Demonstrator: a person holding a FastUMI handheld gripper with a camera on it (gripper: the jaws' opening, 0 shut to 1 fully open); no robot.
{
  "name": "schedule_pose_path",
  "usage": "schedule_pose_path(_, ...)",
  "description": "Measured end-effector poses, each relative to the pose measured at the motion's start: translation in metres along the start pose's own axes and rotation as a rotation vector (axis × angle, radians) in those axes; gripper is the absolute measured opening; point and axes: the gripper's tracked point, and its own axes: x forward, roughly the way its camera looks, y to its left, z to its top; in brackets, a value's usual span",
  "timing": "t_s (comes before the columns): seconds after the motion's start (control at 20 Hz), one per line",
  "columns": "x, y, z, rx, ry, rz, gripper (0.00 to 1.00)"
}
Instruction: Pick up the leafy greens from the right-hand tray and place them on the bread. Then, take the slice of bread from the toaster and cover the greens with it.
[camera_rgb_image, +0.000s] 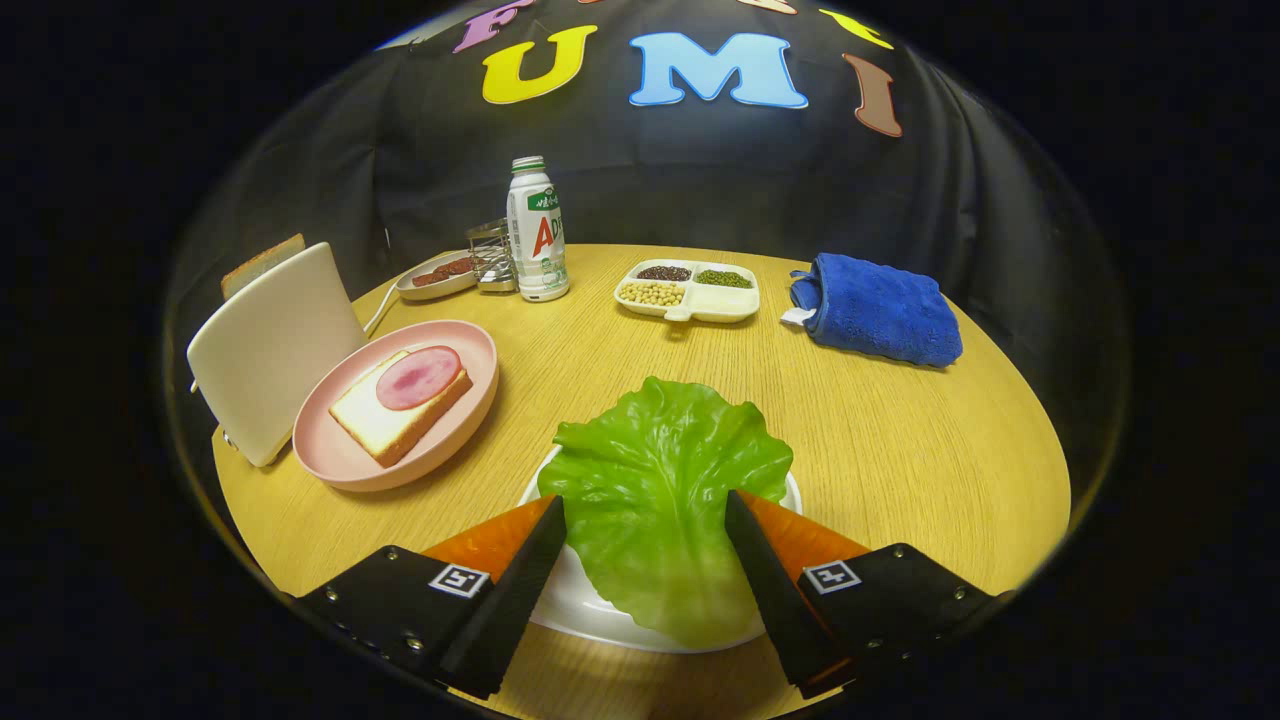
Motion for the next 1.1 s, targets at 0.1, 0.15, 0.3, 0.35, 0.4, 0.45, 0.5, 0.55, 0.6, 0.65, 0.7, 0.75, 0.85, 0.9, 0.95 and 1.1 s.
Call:
schedule_pose_path(0.1,0.001,-0.003,0.001,0.020,0.002,-0.010,0.84)
schedule_pose_path(0.15,-0.001,-0.003,0.001,0.022,0.003,-0.011,0.80)
schedule_pose_path(0.3,0.002,-0.004,0.002,0.025,-0.006,-0.013,0.36)
schedule_pose_path(0.35,0.001,-0.003,0.001,0.022,-0.004,-0.013,0.36)
schedule_pose_path(0.4,0.001,-0.004,0.000,0.022,-0.002,-0.015,0.36)
schedule_pose_path(0.45,0.001,-0.004,0.000,0.019,-0.004,-0.019,0.36)
schedule_pose_path(0.5,0.001,-0.005,0.003,0.011,-0.013,-0.020,0.36)
schedule_pose_path(0.55,0.006,-0.007,0.005,0.036,-0.027,-0.026,0.36)
schedule_pose_path(0.6,-0.005,-0.005,0.002,0.044,-0.025,-0.027,0.01)
schedule_pose_path(0.65,0.002,-0.007,0.003,0.045,-0.026,-0.030,0.01)
schedule_pose_path(0.7,0.002,-0.007,0.002,0.042,-0.025,-0.030,0.01)
schedule_pose_path(0.75,0.002,-0.007,0.003,0.050,-0.032,-0.030,0.01)
schedule_pose_path(0.85,-0.001,-0.010,0.010,0.070,-0.054,-0.039,0.00)
schedule_pose_path(0.9,-0.004,-0.012,0.016,0.080,-0.072,-0.045,0.00)
schedule_pose_path(0.95,-0.007,-0.013,0.021,0.087,-0.084,-0.046,0.00)
schedule_pose_path(1.1,-0.017,-0.013,0.036,0.087,-0.116,-0.053,0.00)
